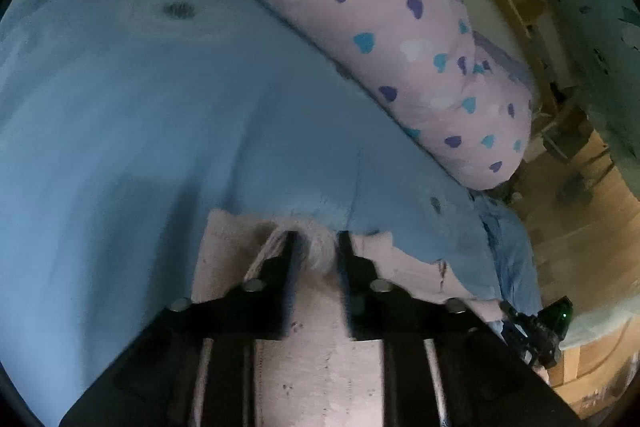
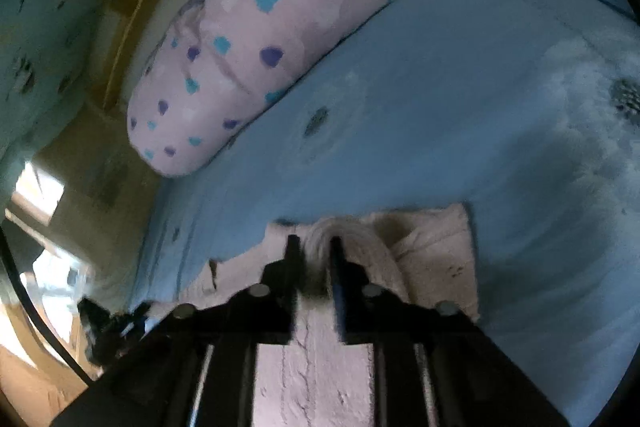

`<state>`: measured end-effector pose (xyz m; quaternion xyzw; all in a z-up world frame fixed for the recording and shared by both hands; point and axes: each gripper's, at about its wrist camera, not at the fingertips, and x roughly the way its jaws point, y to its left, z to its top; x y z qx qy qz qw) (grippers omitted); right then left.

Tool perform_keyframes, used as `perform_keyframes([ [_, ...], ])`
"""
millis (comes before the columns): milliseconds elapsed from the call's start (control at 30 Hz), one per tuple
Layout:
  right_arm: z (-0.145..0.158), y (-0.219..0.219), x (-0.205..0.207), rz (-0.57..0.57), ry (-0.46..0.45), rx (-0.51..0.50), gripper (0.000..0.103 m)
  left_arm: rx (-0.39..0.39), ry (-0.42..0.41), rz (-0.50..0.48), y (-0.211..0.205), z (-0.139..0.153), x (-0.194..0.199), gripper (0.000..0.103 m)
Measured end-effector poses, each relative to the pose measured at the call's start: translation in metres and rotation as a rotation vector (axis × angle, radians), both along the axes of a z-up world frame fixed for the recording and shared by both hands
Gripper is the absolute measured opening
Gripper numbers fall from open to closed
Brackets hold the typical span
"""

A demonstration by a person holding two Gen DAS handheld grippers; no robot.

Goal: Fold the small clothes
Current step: 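Grasp the hem with both grippers and fold it toward the collar, then lower the folded hem onto the cardigan and open both grippers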

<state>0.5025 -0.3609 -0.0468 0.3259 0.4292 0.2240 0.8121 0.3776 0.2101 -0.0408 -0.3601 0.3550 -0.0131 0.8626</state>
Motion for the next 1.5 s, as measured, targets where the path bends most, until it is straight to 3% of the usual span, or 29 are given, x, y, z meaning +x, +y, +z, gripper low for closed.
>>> perform_keyframes([
  [67,0.010,-0.007,-0.003,-0.015,-0.028,0.040,0.031,0.019,-0.067,0.011,0.002,0.020,-0.007,0.043],
  [133,0.024,-0.009,-0.008,-0.020,-0.067,0.022,0.031,0.036,-0.148,0.003,0.001,0.040,-0.018,0.051],
  [233,0.046,-0.011,-0.019,-0.001,-0.115,0.000,0.031,0.083,-0.142,-0.023,-0.007,0.057,-0.028,0.051],
  [367,0.056,-0.007,-0.047,0.055,-0.107,-0.059,0.032,0.104,-0.049,-0.061,-0.021,0.050,-0.052,0.054],
  [467,0.044,-0.008,-0.076,0.103,-0.068,-0.093,0.042,0.107,0.035,-0.107,-0.031,0.026,-0.076,0.056],
  [533,0.031,-0.019,-0.094,0.115,-0.028,-0.089,0.063,0.100,0.095,-0.111,-0.034,0.009,-0.092,0.058],
  [600,0.018,-0.031,-0.110,0.112,0.015,-0.077,0.072,0.076,0.156,-0.125,-0.035,-0.007,-0.110,0.059],
  [767,-0.002,-0.060,-0.138,0.111,0.092,-0.040,0.072,0.061,0.238,-0.088,-0.031,-0.017,-0.133,0.061],
  [1033,-0.026,-0.065,-0.140,0.124,0.148,-0.016,0.072,-0.140,0.338,-0.137,-0.025,-0.057,-0.112,0.062],
  [1333,-0.047,-0.030,-0.115,0.189,0.166,-0.034,0.074,-0.216,0.287,-0.126,-0.016,-0.064,-0.097,0.064],
  [1500,-0.052,-0.033,-0.105,0.141,0.162,0.051,0.074,-0.223,0.260,-0.114,-0.016,-0.066,-0.085,0.064],
])
